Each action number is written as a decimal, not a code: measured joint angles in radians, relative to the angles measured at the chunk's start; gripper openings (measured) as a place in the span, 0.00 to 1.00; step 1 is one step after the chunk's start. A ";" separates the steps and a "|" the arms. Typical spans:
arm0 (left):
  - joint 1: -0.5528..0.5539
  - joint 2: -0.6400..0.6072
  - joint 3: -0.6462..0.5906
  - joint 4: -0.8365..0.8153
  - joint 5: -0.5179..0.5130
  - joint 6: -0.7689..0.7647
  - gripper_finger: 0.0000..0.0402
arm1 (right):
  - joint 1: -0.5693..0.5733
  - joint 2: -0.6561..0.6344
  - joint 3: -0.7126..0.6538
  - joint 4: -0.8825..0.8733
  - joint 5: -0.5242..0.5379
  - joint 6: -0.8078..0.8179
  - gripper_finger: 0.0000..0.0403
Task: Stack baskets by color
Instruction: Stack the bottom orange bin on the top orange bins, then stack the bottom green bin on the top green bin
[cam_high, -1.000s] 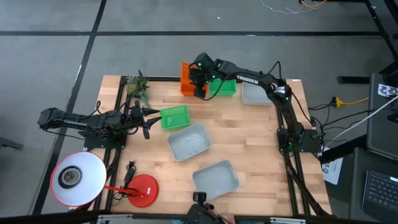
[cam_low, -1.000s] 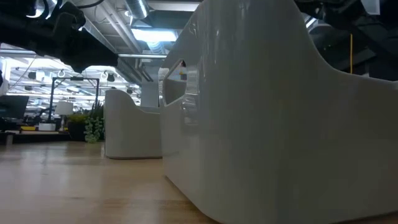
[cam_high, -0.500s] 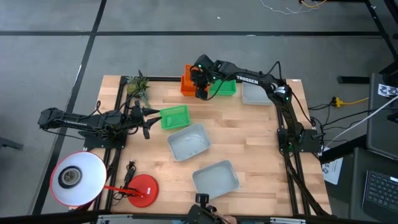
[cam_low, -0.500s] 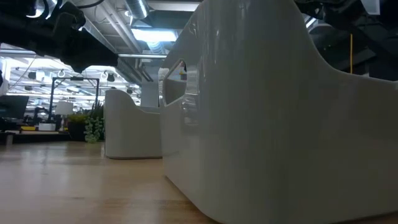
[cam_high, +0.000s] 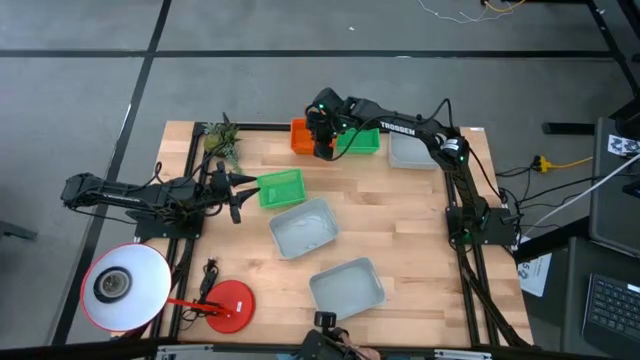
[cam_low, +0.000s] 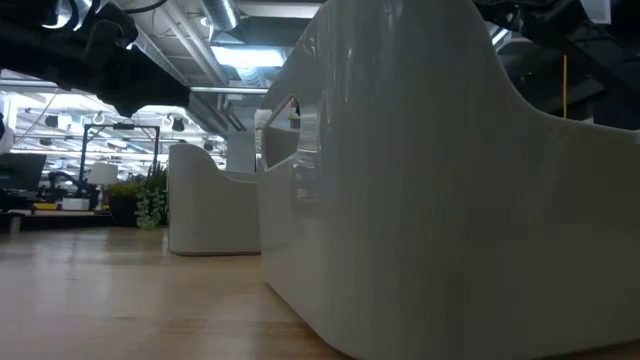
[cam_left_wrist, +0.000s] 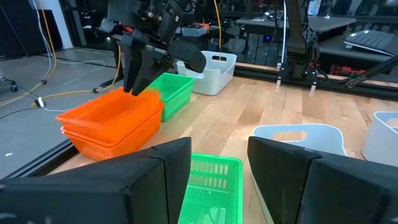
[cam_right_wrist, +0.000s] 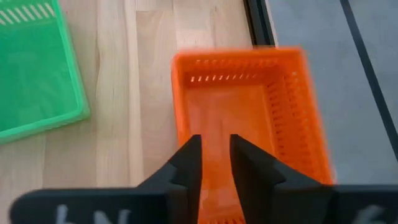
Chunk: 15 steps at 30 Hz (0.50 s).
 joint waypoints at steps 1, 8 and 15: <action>0.000 0.000 0.000 0.000 0.000 0.000 0.38 | 0.000 0.000 0.000 0.000 0.000 0.000 0.22; 0.000 0.000 0.000 0.000 0.000 -0.002 0.38 | 0.024 0.000 0.042 -0.076 -0.093 0.075 0.25; 0.000 0.000 0.000 -0.006 0.000 -0.024 0.38 | 0.110 -0.002 0.125 -0.302 -0.418 0.022 0.25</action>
